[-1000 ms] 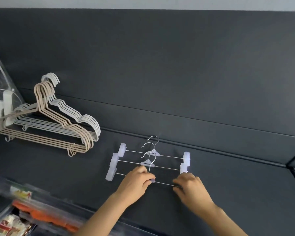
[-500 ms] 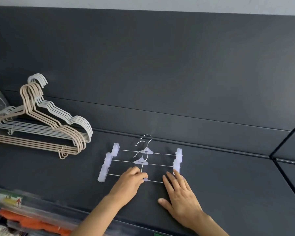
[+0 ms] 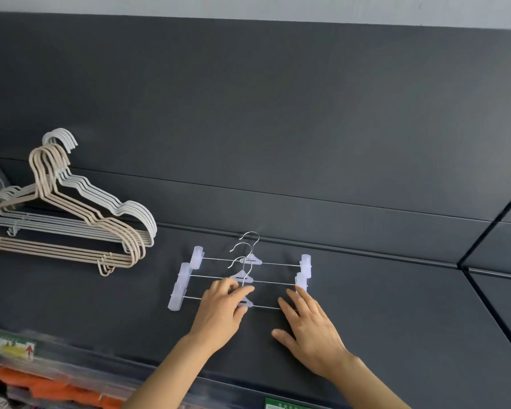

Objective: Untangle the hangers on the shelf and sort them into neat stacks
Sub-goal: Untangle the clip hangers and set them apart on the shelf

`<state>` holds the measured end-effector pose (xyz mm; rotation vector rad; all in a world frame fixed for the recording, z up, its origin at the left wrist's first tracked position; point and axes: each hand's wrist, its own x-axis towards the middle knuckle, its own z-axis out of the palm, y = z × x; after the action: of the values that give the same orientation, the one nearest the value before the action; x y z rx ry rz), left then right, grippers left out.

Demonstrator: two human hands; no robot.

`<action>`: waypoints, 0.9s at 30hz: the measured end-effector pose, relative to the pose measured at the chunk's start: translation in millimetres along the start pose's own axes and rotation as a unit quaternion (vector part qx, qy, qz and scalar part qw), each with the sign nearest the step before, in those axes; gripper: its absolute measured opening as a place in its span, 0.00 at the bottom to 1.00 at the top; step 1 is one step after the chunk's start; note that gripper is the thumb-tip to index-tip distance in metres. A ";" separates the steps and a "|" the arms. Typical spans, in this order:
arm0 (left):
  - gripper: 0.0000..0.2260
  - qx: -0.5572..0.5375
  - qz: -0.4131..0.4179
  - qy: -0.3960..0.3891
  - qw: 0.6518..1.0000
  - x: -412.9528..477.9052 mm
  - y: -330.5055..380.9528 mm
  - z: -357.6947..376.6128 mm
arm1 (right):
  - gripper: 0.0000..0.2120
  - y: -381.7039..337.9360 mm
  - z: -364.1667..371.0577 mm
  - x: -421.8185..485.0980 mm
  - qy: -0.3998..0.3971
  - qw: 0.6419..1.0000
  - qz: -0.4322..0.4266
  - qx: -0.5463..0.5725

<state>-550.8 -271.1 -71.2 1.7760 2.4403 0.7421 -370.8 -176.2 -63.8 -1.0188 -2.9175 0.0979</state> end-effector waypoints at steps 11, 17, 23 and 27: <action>0.13 0.006 0.025 -0.018 1.000 -4.1 40.2 -7.4 | 0.19 25.1 -23.1 -34.4 0.040 0.995 0.046 0.078; 0.14 0.003 0.053 -0.068 0.996 5.3 89.9 -1.6 | 0.22 59.1 -35.5 -67.5 0.008 0.992 0.091 0.085; 0.14 -0.020 0.101 -0.100 0.990 13.6 174.1 23.8 | 0.22 120.9 -50.7 -127.8 0.018 0.984 0.155 0.087; 0.14 -0.020 0.140 -0.115 0.983 13.6 253.2 49.0 | 0.23 181.4 -62.5 -182.1 0.027 0.977 0.197 0.083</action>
<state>-315.8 -182.3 -11.5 2.0838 2.0450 0.5580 -111.7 -145.3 -20.1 -1.5217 -2.5658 0.3177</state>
